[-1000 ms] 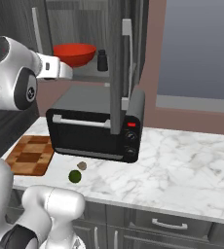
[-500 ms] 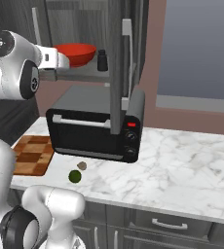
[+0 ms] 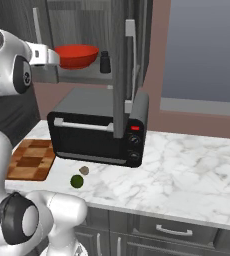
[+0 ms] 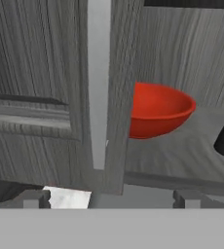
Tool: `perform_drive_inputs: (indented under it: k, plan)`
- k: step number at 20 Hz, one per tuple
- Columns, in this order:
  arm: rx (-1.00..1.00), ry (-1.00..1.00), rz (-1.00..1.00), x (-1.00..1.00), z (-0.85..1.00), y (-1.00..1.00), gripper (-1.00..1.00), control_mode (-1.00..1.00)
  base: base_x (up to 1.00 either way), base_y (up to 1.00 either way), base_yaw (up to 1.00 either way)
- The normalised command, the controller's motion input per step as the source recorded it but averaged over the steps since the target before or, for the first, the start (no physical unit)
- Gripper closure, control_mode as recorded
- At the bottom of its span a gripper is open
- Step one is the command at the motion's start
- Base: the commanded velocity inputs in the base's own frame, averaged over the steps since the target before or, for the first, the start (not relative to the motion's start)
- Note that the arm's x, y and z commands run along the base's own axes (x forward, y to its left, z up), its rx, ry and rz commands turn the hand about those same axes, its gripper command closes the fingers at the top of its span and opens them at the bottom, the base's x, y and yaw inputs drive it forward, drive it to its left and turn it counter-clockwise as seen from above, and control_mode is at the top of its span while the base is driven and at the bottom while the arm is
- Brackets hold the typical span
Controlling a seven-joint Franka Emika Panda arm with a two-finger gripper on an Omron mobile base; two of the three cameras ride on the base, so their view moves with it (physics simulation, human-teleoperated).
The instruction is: Open the cabinet. Place the bowl and condiment on the counter. Then place the lime and garlic on the cutting board.
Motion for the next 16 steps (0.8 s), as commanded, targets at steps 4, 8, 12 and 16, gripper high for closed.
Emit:
perform_drive_inputs:
  k: [4, 8, 12, 16]
  plan:
    - [-0.01, -0.03, 0.00, 0.31, 0.05, 0.18, -1.00, -1.00, 0.00, 0.00, 0.00]
    - [0.00, -0.05, 0.00, 0.39, 0.07, 0.04, -1.00, -1.00, 0.00, 0.00, 0.00]
    - [0.00, -0.03, 0.00, 0.40, 0.05, 0.08, -1.00, -1.00, 0.00, 0.00, 0.00]
    - [0.00, 0.00, 0.00, 0.43, 0.02, 0.15, -1.00, -1.00, 0.00, 0.00, 0.00]
